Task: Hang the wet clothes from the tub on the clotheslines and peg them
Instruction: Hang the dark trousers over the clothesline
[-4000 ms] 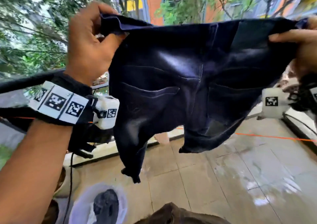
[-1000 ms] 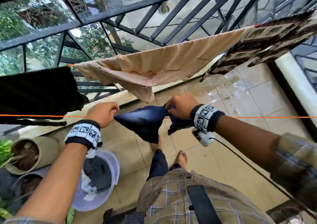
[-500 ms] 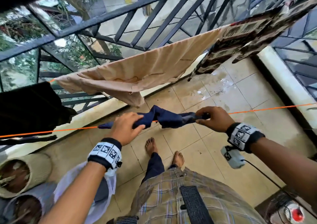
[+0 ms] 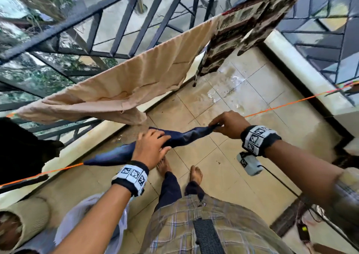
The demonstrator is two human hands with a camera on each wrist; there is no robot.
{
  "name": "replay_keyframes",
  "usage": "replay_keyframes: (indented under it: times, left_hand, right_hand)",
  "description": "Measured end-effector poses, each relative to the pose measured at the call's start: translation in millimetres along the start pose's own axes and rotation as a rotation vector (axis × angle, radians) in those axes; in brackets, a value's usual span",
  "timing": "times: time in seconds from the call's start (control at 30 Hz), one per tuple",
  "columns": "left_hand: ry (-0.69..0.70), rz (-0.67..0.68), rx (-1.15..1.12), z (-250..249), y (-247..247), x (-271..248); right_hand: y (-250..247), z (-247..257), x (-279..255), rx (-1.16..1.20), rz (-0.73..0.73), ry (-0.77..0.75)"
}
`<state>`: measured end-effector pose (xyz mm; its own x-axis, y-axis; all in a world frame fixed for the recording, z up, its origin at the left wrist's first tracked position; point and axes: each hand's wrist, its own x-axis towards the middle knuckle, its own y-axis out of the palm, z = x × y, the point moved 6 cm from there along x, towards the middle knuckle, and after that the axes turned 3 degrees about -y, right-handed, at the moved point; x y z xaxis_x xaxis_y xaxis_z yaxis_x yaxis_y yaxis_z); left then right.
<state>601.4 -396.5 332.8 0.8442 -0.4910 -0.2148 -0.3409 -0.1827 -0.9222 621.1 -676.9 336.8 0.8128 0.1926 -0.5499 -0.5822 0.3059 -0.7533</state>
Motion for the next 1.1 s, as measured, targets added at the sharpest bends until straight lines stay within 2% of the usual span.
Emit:
replay_keyframes:
  times: [0.1,0.23,0.3,0.4,0.53,0.6,0.67,0.73,0.83,0.9,0.93,1.0,1.1]
  left_hand:
    - [-0.011,-0.1,-0.064,-2.3,-1.4,2.6]
    - [0.011,-0.087,-0.121,13.8,-8.7,-3.3]
    - [0.017,-0.045,-0.227,19.5,-14.4,-3.6]
    - [-0.071,0.019,-0.349,25.9,-21.9,-1.4]
    - [-0.19,0.239,-0.429,27.5,-15.5,12.4]
    - [-0.216,0.287,-0.455,25.0,-10.2,17.4]
    - [-0.201,0.244,-0.385,21.9,-4.0,17.0]
    - [-0.141,0.115,-0.251,16.2,-5.7,8.9]
    - [-0.103,-0.107,-0.291,9.8,-15.7,-14.6]
    - [-0.062,-0.149,-0.341,3.1,-15.6,-34.5]
    - [-0.058,-0.129,-0.362,-0.4,-12.2,-43.5]
    - [-0.134,-0.029,-0.451,-1.8,4.5,-55.7]
    - [-0.437,0.169,-0.68,8.7,42.5,-57.7]
  right_hand:
    - [-2.0,-6.0,-7.8,-0.001,0.0,-0.036]
    - [-15.8,-11.8,-17.7,0.027,-0.034,-0.129]
    - [-22.5,-14.1,-22.8,0.027,-0.052,-0.167]
    - [-27.2,-15.6,-26.7,0.017,-0.062,-0.2]
    - [-20.4,-15.9,-21.8,0.031,-0.061,-0.221]
    - [-13.8,-19.3,-17.2,0.044,-0.066,-0.202]
    - [-9.3,-22.6,-14.9,0.063,-0.105,-0.156]
    - [-5.7,-25.4,-16.3,0.128,-0.183,-0.109]
    - [-5.4,-24.2,-26.1,0.197,-0.368,-0.104]
    - [-6.6,-22.7,-36.2,0.226,-0.513,-0.107]
    - [-5.8,-21.7,-41.2,0.253,-0.561,-0.099]
    - [1.2,-22.5,-48.6,0.311,-0.598,-0.076]
    - [23.0,-33.8,-50.3,0.462,-0.507,0.058]
